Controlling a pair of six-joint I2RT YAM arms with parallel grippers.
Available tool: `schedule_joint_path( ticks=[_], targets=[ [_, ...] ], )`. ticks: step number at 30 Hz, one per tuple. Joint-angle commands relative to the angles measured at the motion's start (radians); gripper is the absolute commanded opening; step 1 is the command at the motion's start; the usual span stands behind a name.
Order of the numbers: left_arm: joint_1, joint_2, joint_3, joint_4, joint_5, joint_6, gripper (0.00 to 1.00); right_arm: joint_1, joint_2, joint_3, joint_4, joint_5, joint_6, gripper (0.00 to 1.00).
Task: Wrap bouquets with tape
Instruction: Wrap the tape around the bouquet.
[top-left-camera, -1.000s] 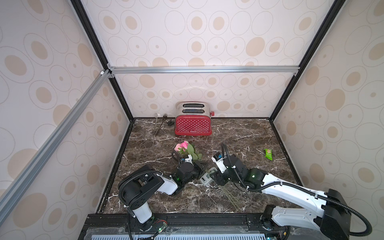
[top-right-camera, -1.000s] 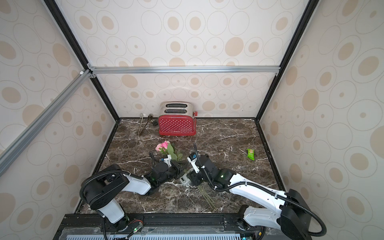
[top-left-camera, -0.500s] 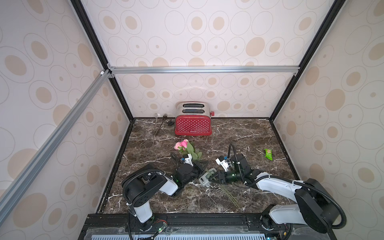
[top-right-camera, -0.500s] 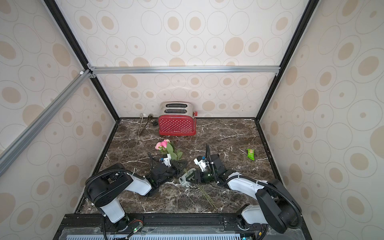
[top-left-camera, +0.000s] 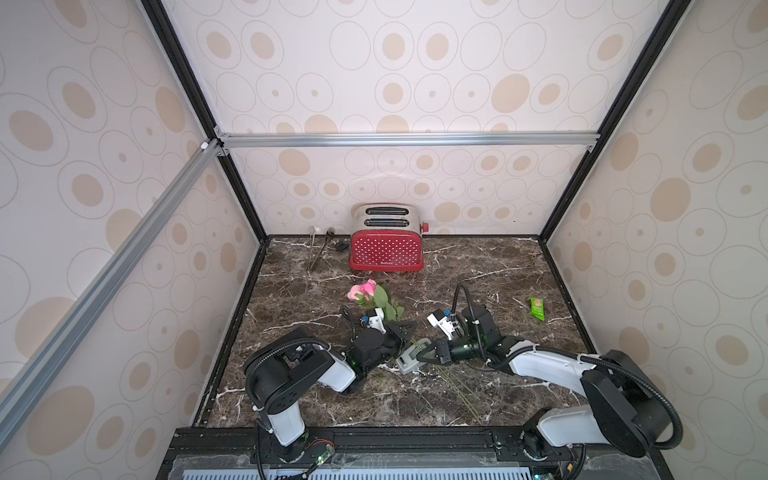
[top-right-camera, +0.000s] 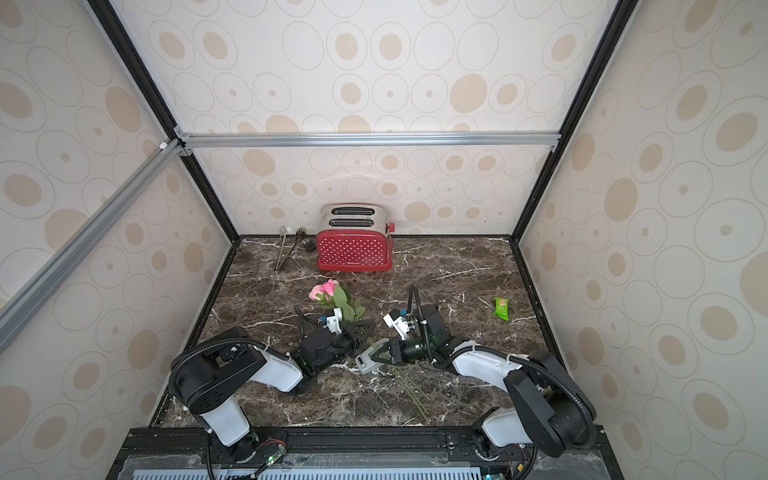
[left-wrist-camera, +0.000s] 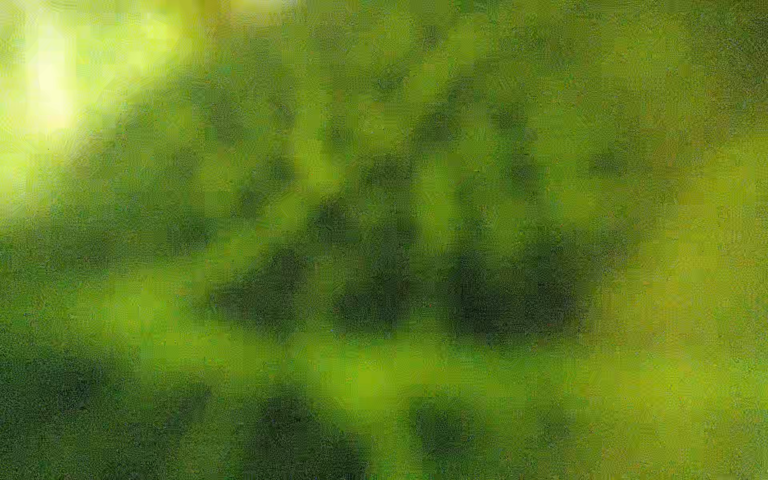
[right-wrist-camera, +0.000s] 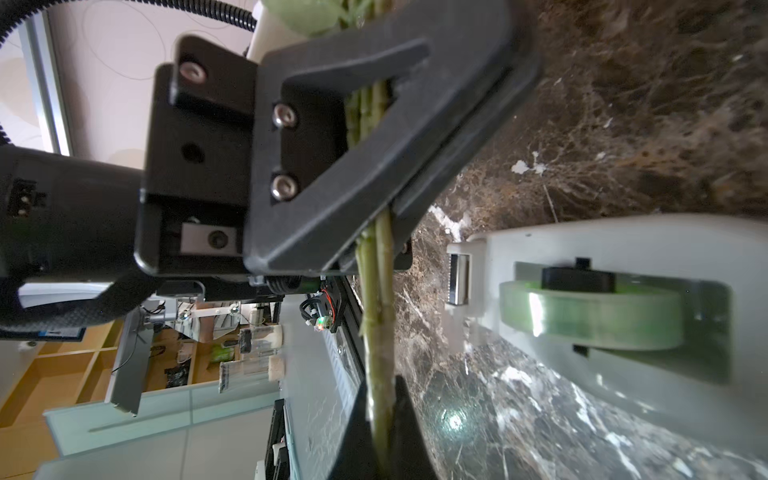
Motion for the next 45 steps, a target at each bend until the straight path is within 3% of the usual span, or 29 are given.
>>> schedule_joint_path(
  ticks=[1,7,11,18,23,27,30,33,35,41,45],
  targets=[
    [-0.005,-0.015,-0.005,0.043,0.005,0.002,0.16,0.064,-0.054,0.066,-0.28,0.208,-0.185,0.0],
    [-0.005,-0.059,-0.005,-0.077,0.018,-0.01,0.34,0.23,-0.079,0.14,-0.441,0.604,-0.282,0.0],
    [-0.005,-0.093,0.001,-0.177,0.032,-0.036,0.34,0.369,-0.058,0.2,-0.525,0.895,-0.325,0.0],
    [-0.013,-0.133,0.031,-0.335,0.056,-0.069,0.34,0.536,0.028,0.29,-0.588,1.249,-0.356,0.0],
    [-0.014,-0.116,0.046,-0.332,0.072,-0.102,0.22,0.624,0.067,0.311,-0.575,1.413,-0.384,0.0],
    [-0.014,-0.104,0.052,-0.319,0.075,-0.11,0.0,0.672,0.087,0.313,-0.572,1.53,-0.4,0.0],
    [-0.014,-0.106,0.049,-0.306,0.061,-0.095,0.0,0.673,0.082,0.316,-0.582,1.502,-0.374,0.04],
    [-0.014,-0.108,0.043,-0.278,0.043,-0.06,0.0,0.654,0.026,0.296,-0.565,1.358,-0.337,0.41],
    [-0.014,-0.107,0.027,-0.237,0.029,-0.044,0.0,0.612,-0.04,0.267,-0.533,1.179,-0.293,0.51],
    [-0.014,-0.088,-0.015,-0.094,0.01,0.002,0.0,0.354,-0.211,0.095,-0.324,0.586,-0.088,0.58],
    [-0.014,-0.087,-0.016,-0.08,0.008,0.033,0.0,0.218,-0.199,0.019,-0.187,0.323,0.028,0.58]
  ],
)
